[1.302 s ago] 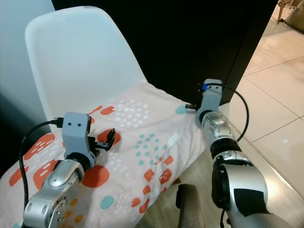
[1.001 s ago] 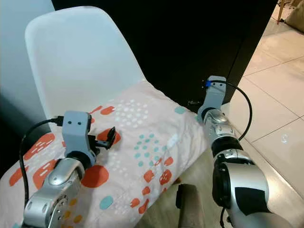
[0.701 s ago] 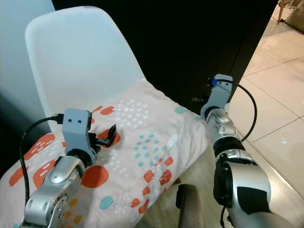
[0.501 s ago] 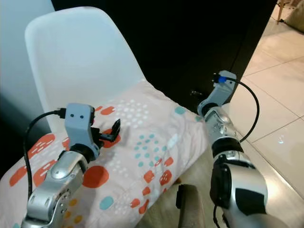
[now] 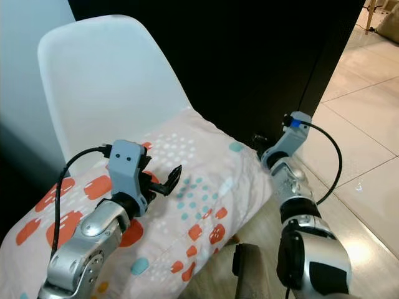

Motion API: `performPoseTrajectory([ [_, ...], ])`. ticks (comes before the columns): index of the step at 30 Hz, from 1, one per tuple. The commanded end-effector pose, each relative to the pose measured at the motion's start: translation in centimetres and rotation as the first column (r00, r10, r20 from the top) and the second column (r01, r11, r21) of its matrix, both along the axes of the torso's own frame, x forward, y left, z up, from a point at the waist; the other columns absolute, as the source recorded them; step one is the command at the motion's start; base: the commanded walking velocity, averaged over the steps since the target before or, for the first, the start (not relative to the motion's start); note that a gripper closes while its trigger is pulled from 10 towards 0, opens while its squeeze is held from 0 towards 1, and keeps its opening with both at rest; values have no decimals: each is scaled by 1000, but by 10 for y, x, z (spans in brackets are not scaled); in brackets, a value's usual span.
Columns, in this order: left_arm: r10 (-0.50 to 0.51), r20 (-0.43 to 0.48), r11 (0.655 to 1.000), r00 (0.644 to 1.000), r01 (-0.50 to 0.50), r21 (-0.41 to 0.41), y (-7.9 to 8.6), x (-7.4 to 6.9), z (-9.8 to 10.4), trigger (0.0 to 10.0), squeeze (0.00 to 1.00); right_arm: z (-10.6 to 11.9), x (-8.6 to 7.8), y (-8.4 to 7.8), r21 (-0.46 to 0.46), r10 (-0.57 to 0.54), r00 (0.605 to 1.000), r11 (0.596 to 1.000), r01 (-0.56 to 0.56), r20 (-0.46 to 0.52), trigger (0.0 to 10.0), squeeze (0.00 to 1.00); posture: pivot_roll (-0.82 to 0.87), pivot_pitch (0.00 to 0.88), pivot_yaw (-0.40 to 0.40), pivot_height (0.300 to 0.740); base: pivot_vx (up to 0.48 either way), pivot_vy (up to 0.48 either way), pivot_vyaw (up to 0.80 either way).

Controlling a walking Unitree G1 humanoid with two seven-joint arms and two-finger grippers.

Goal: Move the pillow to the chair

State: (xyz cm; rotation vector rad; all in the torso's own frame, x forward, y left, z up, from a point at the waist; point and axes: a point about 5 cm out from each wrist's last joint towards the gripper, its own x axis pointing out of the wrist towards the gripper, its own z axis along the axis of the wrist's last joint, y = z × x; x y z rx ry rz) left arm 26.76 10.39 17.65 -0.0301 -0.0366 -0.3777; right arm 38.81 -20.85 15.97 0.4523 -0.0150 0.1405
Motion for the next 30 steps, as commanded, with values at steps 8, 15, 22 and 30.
performPoseTrajectory([
  [8, 11, -24, 1000, 1000, -11, 10, 2, 3, -6, 10000, 0, -3, -2, 8, 5, 20, 1000, 1000, -20, 21, 10000, 0, 37, 90, -6, 610, 0, 0, 0],
  [15, 19, -22, 1000, 1000, -18, 17, 3, 5, -5, 10000, 0, -4, -3, 9, -1, 25, 999, 1000, -25, 19, 10000, 0, 36, 88, -6, 645, 0, 0, 0],
  [22, 22, -19, 1000, 1000, -22, 23, 3, 6, -5, 10000, 0, -6, -4, 5, -9, 5, 1000, 1000, -5, 5, 10000, 0, 35, 87, -4, 685, 0, 0, 0],
  [30, 26, -22, 999, 999, -25, 30, 2, 7, -6, 10000, 0, -9, -6, 4, -10, -1, 1000, 1000, 1, -3, 10000, 0, 35, 90, -6, 735, 0, 0, 0],
])
